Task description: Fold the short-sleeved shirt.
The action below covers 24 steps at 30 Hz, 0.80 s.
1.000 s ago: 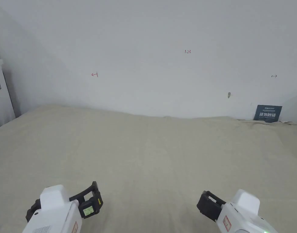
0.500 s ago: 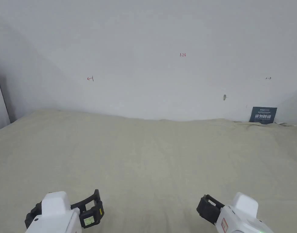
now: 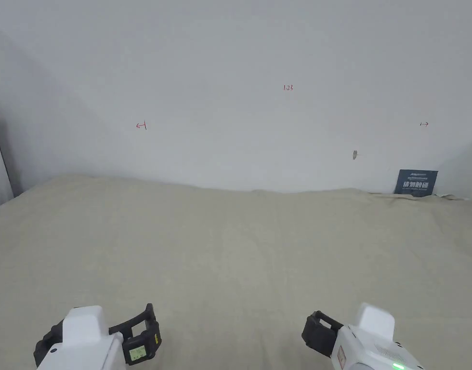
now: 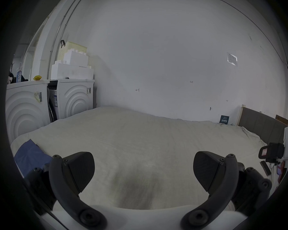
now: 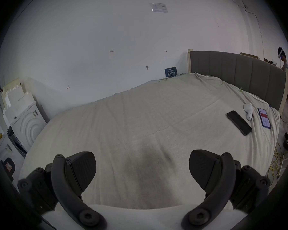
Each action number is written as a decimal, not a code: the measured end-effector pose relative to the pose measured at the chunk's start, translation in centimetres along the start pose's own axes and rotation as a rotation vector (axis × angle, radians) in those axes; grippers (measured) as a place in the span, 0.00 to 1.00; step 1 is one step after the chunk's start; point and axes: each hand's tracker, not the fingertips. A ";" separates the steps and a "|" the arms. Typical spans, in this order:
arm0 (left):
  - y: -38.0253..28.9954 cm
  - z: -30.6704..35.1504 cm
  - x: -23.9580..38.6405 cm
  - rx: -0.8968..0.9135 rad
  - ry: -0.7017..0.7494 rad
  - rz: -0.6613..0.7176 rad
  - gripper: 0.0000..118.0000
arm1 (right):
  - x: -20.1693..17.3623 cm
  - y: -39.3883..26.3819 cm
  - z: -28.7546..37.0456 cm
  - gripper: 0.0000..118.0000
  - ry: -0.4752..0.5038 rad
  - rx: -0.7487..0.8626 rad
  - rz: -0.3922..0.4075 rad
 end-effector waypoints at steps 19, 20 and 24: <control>0.1 0.1 0.6 0.000 -0.024 -0.066 1.00 | -1.0 0.9 0.1 0.96 -0.026 -0.003 0.071; 0.2 0.1 0.7 0.000 -0.026 -0.067 1.00 | -1.0 0.9 0.1 0.96 -0.028 -0.001 0.075; 0.2 0.0 0.7 0.002 -0.032 -0.066 1.00 | -1.1 1.1 0.2 0.96 -0.028 -0.011 0.088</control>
